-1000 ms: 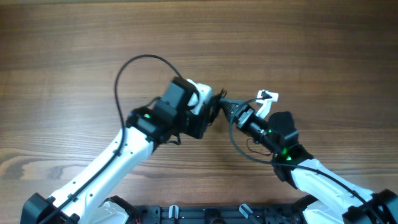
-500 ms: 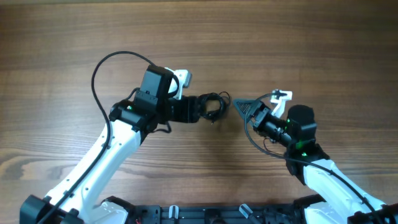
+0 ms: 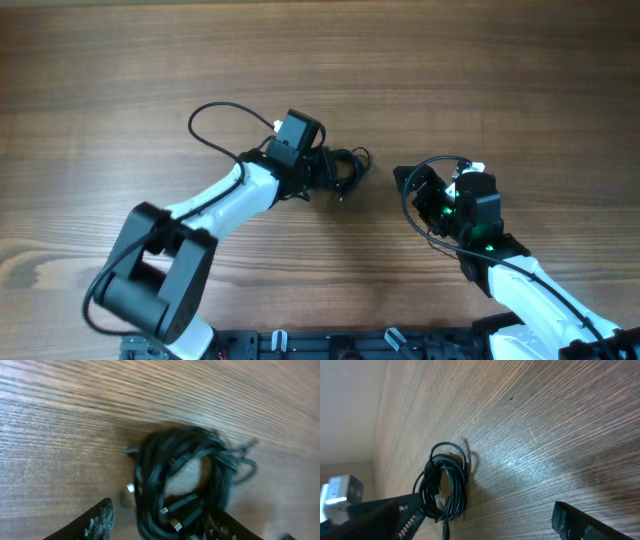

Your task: Untangle cables

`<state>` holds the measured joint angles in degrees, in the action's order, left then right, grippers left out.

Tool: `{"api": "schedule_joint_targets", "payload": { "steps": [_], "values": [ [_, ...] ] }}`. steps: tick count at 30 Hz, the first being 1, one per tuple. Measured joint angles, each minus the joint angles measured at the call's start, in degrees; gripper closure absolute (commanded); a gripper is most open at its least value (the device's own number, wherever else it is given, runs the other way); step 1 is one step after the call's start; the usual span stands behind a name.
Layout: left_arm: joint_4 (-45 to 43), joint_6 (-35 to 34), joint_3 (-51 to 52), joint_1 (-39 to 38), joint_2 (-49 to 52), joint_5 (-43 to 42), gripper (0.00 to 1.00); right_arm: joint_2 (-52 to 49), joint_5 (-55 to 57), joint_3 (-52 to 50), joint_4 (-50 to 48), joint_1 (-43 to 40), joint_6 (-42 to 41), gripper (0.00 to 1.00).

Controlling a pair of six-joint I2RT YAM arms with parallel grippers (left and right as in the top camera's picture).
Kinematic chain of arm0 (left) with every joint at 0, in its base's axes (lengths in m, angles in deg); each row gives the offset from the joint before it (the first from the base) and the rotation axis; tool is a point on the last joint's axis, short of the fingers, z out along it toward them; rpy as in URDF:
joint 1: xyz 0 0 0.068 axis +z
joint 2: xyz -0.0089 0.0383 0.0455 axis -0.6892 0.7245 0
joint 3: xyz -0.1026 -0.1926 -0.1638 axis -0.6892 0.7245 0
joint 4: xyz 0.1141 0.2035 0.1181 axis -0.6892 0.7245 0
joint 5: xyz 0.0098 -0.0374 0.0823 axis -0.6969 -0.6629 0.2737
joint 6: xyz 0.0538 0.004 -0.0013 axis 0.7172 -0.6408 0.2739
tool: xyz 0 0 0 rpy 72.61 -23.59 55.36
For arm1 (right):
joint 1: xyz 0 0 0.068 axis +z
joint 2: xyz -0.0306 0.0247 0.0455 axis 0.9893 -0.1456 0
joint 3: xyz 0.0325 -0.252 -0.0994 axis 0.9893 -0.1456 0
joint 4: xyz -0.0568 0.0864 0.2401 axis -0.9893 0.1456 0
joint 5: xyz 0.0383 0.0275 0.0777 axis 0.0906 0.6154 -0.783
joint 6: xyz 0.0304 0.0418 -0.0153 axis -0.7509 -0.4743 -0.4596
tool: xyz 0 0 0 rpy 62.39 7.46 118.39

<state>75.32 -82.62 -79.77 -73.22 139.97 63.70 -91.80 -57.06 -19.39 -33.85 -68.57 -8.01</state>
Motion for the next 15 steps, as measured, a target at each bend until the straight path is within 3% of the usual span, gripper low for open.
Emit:
{"api": "schedule_joint_targets", "payload": {
  "steps": [2,4,9,11,15],
  "values": [
    [-1.4,-1.5,0.0,0.0,1.7,0.5,0.69,0.0,0.5,0.0,0.0,0.0,0.0,0.0],
    [-2.4,-2.8,0.0,0.0,3.1,0.8,0.96,0.0,0.8,0.0,0.0,0.0,0.0,0.0],
    [-6.1,-2.7,0.0,-0.7,4.0,1.4,0.96,0.0,-1.0,-0.1,-2.6,-0.2,1.6,0.0],
    [-3.9,0.1,-0.1,-0.5,3.6,1.3,0.96,0.7,-5.4,-0.1,-6.8,-0.7,5.9,0.01],
    [1.5,9.1,0.0,3.6,-3.8,-3.2,0.96,4.2,-14.9,-0.1,-9.4,-0.9,14.0,0.11]
  ]
}}
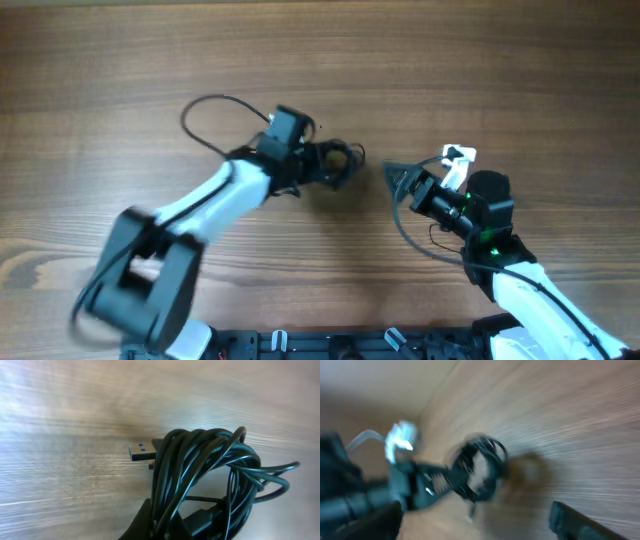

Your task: Untangle cables

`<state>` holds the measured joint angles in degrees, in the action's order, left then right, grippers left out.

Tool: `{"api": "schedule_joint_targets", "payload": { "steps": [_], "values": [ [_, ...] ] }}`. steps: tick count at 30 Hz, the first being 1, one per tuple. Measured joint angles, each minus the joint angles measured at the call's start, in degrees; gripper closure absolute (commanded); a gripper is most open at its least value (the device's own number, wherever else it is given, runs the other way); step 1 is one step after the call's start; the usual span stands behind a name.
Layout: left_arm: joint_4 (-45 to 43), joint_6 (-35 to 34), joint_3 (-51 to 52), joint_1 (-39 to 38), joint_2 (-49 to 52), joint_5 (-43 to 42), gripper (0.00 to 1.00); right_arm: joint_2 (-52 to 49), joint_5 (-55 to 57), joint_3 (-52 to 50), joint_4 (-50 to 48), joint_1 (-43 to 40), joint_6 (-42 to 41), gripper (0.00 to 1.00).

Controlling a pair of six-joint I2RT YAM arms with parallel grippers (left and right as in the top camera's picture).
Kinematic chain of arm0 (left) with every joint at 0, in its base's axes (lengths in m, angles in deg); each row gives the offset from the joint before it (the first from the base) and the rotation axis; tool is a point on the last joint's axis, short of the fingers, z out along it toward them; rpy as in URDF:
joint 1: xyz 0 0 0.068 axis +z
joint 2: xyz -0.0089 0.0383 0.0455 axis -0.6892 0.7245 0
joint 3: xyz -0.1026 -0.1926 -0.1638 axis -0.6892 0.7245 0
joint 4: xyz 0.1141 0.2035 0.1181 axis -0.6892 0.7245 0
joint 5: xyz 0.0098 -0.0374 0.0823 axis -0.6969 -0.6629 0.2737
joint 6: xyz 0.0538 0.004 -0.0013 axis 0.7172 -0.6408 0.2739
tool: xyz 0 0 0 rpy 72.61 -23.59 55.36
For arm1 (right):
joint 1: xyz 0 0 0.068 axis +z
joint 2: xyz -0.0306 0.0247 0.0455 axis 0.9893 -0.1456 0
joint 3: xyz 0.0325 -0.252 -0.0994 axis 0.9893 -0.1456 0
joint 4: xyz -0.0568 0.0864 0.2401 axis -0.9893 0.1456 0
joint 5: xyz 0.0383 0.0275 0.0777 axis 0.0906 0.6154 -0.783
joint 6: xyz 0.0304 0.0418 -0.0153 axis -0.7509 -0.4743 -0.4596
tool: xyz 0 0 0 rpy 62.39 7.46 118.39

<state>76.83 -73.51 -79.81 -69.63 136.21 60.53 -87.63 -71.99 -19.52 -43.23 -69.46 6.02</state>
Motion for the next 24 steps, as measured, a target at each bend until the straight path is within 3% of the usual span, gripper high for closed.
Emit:
{"api": "schedule_joint_targets", "payload": {
  "steps": [4,7,12,24],
  "values": [
    [6.0,7.1,-0.6,4.9,-15.6,-6.2,0.96,0.3,-6.2,0.0,-0.8,0.0,3.9,0.11],
    [10.1,8.7,-0.9,5.9,-20.1,-8.6,0.96,0.3,-8.3,0.0,-3.8,0.8,5.0,0.12],
    [14.3,9.6,-0.9,4.4,-19.7,-11.2,0.96,0.3,-8.3,0.0,-6.3,6.2,5.6,0.28],
    [16.2,8.8,-0.9,0.1,-19.7,-11.8,0.96,0.4,1.7,0.0,-4.1,7.3,3.2,0.41]
  ]
}}
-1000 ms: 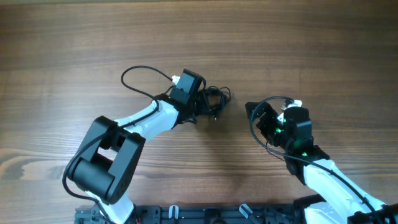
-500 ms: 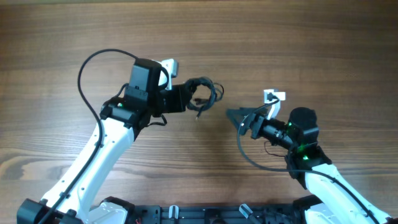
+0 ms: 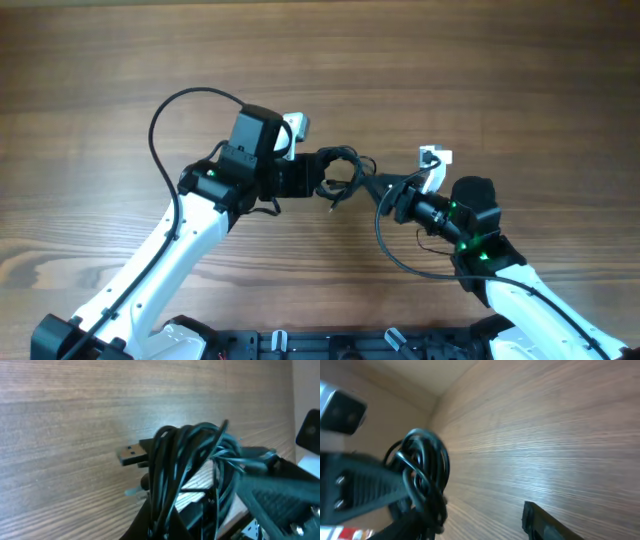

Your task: Untangle cables

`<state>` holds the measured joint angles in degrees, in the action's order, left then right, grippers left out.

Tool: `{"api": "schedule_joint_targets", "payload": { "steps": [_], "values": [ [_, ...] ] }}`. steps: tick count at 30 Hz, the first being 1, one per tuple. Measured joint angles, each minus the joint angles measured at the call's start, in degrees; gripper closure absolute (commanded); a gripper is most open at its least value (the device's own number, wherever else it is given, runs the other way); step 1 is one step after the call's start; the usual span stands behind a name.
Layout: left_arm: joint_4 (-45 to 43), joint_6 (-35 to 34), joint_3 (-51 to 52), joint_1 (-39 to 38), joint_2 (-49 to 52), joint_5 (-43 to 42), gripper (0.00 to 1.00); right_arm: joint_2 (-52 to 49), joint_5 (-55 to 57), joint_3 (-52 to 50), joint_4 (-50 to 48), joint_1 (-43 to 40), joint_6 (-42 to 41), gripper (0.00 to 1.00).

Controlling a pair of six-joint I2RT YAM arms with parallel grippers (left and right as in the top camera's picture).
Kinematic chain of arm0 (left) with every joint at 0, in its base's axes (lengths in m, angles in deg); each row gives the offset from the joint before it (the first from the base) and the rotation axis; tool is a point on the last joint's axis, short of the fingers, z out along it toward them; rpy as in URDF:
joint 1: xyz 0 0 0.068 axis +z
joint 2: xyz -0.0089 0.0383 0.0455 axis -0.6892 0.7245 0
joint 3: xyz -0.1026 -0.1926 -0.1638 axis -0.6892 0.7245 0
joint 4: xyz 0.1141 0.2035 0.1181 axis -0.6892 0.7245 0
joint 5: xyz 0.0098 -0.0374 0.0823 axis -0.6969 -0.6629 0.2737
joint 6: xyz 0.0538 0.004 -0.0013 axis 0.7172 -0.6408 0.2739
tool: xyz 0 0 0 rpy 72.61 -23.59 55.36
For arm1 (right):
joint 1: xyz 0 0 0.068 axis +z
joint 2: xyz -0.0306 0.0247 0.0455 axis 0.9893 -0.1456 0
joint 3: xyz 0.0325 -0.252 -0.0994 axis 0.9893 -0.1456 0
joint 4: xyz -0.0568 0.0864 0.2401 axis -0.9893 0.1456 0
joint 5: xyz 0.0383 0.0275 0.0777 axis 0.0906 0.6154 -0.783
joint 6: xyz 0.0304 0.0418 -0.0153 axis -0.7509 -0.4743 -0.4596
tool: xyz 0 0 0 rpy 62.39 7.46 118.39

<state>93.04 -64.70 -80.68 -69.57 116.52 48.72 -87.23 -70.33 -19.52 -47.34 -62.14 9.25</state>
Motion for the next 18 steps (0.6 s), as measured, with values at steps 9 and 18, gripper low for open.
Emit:
{"api": "schedule_joint_targets", "payload": {
  "steps": [9,18],
  "values": [
    [0.9,-0.1,0.0,-3.0,0.0,-0.1,0.96,0.0,4.9,0.0,-0.7,0.1,-3.0,0.42],
    [-10.9,0.0,0.1,-5.8,0.4,-9.4,0.96,-0.7,14.6,0.4,9.5,-0.1,-6.9,0.44]
  ]
}}
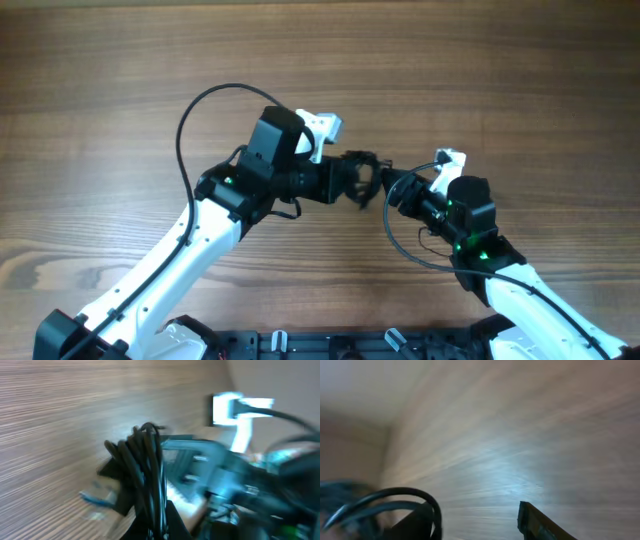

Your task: Untangle cables

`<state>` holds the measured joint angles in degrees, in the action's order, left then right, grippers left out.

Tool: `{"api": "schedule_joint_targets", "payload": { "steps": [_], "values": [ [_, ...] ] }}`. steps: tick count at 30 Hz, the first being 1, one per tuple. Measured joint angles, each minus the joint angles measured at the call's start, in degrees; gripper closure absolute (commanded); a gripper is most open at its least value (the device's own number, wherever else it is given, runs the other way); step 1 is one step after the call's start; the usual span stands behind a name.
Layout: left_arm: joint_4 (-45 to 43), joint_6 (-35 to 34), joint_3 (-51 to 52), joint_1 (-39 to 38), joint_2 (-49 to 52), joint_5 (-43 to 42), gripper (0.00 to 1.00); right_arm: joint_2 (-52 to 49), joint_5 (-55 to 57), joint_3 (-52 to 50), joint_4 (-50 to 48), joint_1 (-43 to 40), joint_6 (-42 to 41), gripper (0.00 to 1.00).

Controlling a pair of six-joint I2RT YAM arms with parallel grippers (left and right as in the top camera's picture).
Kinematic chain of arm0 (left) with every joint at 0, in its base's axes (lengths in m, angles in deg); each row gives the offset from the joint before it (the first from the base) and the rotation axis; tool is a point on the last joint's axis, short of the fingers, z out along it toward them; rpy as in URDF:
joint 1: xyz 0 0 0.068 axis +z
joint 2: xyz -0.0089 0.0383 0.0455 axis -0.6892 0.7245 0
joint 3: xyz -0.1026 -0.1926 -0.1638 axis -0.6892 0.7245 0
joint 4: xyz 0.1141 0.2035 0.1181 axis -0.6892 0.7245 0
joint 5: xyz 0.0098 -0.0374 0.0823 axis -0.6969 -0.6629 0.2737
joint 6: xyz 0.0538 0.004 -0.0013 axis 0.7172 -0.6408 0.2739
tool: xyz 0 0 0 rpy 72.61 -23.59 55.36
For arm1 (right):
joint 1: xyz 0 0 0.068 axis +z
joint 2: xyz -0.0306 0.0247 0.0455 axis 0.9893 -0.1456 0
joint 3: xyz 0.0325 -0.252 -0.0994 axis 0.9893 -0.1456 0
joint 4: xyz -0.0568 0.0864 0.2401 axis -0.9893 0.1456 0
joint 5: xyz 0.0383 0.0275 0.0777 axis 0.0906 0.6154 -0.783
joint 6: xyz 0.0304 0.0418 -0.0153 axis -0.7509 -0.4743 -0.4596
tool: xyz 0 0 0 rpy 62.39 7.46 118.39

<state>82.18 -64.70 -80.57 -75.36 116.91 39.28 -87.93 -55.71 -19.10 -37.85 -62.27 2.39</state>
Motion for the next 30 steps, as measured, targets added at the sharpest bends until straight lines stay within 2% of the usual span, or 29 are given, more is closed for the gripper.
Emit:
{"api": "schedule_joint_targets", "payload": {
  "steps": [3,8,12,14,17,21,23,27,30],
  "values": [
    [0.2,0.2,0.2,-0.2,0.8,-3.7,0.96,-0.1,0.4,0.2,2.7,-3.0,-3.0,0.45],
    [-0.5,2.0,0.2,-0.1,1.7,-6.8,0.96,0.2,-5.2,0.9,7.3,-11.9,-3.2,0.48],
    [0.8,2.3,0.2,4.2,1.2,-8.5,0.96,-0.7,-1.2,0.5,9.8,-21.4,-4.0,0.49],
    [0.9,2.2,0.2,5.8,1.2,-7.1,0.96,-0.7,-1.5,0.5,9.8,-21.8,-3.9,0.48],
    [0.9,1.9,0.2,7.1,1.1,-5.1,0.96,-0.7,-7.8,0.3,6.6,-21.8,-1.3,0.35],
    [0.9,2.6,0.2,7.1,1.1,-3.0,0.96,-0.7,-20.7,0.2,1.2,-21.9,3.2,0.4],
    [0.9,2.7,0.2,7.1,1.1,-0.7,0.96,-0.7,-30.7,0.1,-1.0,-21.6,4.5,0.41],
    [0.7,1.1,0.2,7.1,1.1,1.0,0.96,-0.7,-40.0,0.1,-3.2,-16.9,4.7,0.45],
    [0.0,0.2,0.2,6.5,1.1,1.5,0.96,-0.7,-42.4,0.1,-7.1,-11.7,4.4,0.5]
  ]
}}
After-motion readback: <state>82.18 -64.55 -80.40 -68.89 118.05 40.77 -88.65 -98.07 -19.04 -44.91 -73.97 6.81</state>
